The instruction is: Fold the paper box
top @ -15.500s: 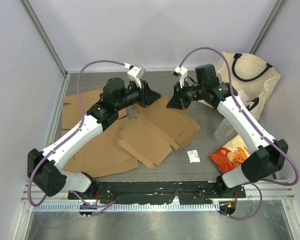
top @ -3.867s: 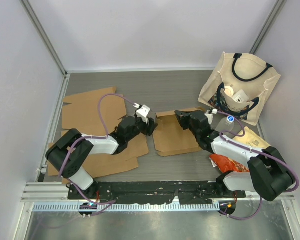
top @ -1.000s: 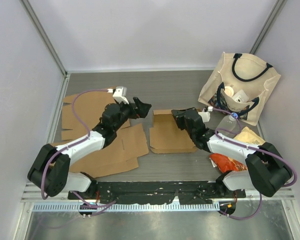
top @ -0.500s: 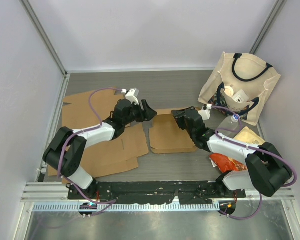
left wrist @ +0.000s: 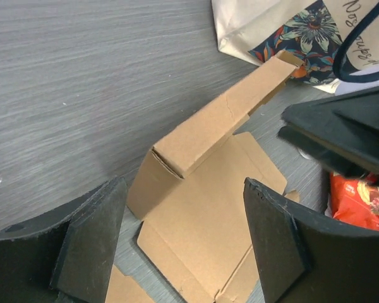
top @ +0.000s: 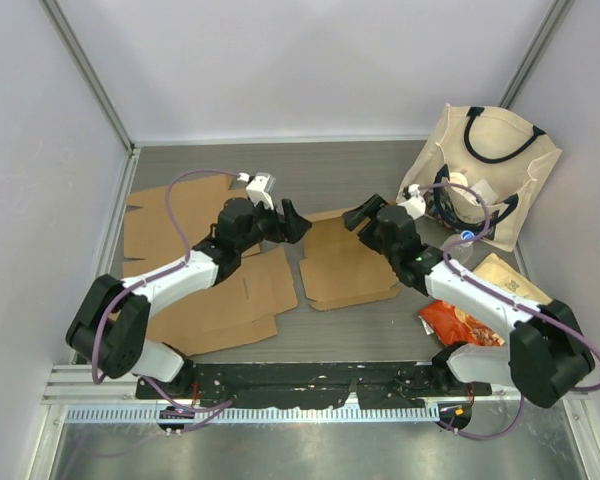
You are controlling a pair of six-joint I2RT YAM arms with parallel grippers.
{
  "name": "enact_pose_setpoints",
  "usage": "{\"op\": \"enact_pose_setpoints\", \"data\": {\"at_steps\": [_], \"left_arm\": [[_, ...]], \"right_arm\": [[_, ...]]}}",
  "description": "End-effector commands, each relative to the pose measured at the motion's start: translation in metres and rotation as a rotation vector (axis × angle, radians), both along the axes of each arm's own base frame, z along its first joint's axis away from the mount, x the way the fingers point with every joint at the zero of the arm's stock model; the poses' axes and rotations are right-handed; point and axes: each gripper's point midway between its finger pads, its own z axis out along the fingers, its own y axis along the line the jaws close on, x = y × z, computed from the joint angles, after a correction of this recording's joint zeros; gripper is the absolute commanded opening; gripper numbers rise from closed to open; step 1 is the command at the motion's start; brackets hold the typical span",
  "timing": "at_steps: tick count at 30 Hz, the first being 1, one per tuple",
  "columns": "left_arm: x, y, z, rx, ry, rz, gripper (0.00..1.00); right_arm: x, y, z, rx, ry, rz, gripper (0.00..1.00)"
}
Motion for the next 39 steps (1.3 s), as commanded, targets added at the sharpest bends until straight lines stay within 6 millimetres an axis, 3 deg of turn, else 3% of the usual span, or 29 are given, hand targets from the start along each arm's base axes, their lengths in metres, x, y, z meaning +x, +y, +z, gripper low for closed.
{"op": "enact_pose_setpoints", "data": {"at_steps": [1,4,5,7,10,14,17,21,23,25,27,34,39], "left_arm": [[-0.009,0.005,0.007,0.042,-0.136,-0.016,0.77],[-0.016,0.007,-0.006,0.142,-0.199,0.024,0.74],[-0.022,0.0,-0.01,0.177,-0.226,0.02,0.75],[-0.013,0.006,-0.022,0.264,-0.234,0.097,0.73],[-0.002,0.01,-0.032,0.366,-0.21,0.214,0.61],[0.006,0.005,-0.043,0.443,-0.257,0.295,0.58],[0.014,-0.003,-0.047,0.462,-0.269,0.316,0.52],[0.022,-0.008,-0.049,0.485,-0.308,0.339,0.47],[0.024,-0.01,-0.049,0.497,-0.342,0.362,0.43],[0.027,-0.007,-0.048,0.519,-0.368,0.39,0.39],[0.031,-0.003,-0.048,0.529,-0.385,0.435,0.29],[0.032,0.005,-0.042,0.48,-0.419,0.496,0.0],[0.029,0.009,-0.034,0.428,-0.444,0.515,0.0]], "right_arm": [[-0.01,-0.028,0.029,-0.26,-0.054,0.141,0.78],[-0.021,-0.042,0.034,-0.404,-0.057,0.228,0.78],[-0.022,-0.049,0.04,-0.423,-0.074,0.22,0.78],[-0.021,-0.061,0.047,-0.445,-0.086,0.201,0.78],[-0.016,-0.08,0.063,-0.46,-0.098,0.121,0.76],[-0.006,-0.097,0.074,-0.541,-0.091,0.044,0.74],[0.007,-0.097,0.078,-0.607,-0.083,0.058,0.74],[0.024,-0.072,0.086,-0.658,-0.108,0.219,0.74],[0.029,-0.064,0.077,-0.669,-0.096,0.28,0.78],[0.04,-0.069,0.073,-0.659,-0.08,0.272,0.8],[0.044,-0.064,0.073,-0.581,-0.074,0.303,0.79],[0.031,-0.057,0.075,-0.407,0.043,0.292,0.74],[0.023,-0.066,0.071,-0.359,0.124,0.233,0.7]]}}
